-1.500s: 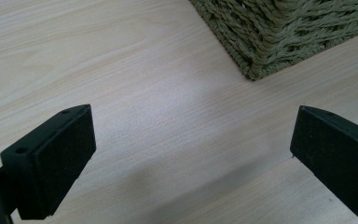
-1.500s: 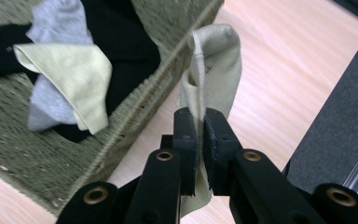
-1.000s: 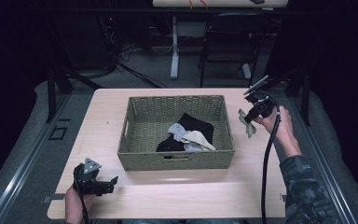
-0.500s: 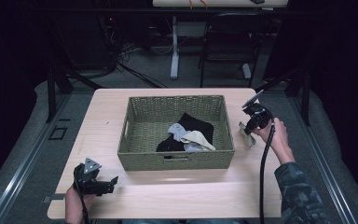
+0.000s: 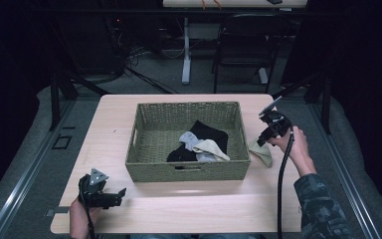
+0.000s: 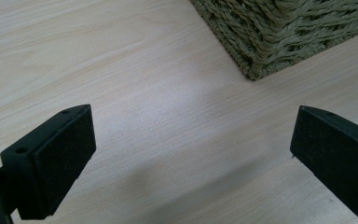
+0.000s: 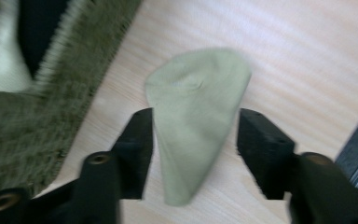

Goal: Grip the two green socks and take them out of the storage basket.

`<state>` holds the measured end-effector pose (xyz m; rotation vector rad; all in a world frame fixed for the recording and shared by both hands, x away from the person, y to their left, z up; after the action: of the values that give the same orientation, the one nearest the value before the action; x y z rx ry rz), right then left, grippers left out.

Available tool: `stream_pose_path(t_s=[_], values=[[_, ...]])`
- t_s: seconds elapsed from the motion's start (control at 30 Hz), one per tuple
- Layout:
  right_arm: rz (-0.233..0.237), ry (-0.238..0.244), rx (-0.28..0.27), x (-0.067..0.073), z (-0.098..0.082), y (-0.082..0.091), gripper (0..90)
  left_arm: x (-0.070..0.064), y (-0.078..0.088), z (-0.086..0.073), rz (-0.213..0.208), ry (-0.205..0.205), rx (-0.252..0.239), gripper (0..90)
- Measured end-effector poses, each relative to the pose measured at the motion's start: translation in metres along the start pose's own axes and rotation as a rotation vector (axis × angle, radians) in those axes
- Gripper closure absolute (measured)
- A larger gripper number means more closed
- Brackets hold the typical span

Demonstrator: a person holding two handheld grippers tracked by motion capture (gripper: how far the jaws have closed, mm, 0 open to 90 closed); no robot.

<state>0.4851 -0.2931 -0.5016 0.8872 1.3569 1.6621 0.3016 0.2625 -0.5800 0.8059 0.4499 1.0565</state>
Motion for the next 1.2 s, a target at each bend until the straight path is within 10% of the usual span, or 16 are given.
stream_pose_path(t_s=[0.37,0.63,1.2], values=[[0.051,0.098,-0.099,0.032,0.012,0.063,7.6,-0.001,-0.001,0.001,-0.003,-0.005,0.002,0.1],[0.071,0.195,-0.136,0.074,0.03,0.088,0.1,-0.001,-0.001,0.002,-0.004,-0.005,0.001,0.1],[0.107,0.314,-0.117,0.135,0.066,0.072,1.2,0.0,-0.001,0.001,-0.012,-0.003,0.0,0.0]])
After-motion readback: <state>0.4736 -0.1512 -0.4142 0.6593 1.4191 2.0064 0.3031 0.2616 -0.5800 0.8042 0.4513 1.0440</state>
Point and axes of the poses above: each handheld gripper's, and its own axes: y roughly backward along the jaws, z roughly out of its top, x roughly to its left, the point moved 2 cm from there along -y, roughly forward along the jaws, and after that the axes turned 3 degrees about x, right-handed, at the moved point
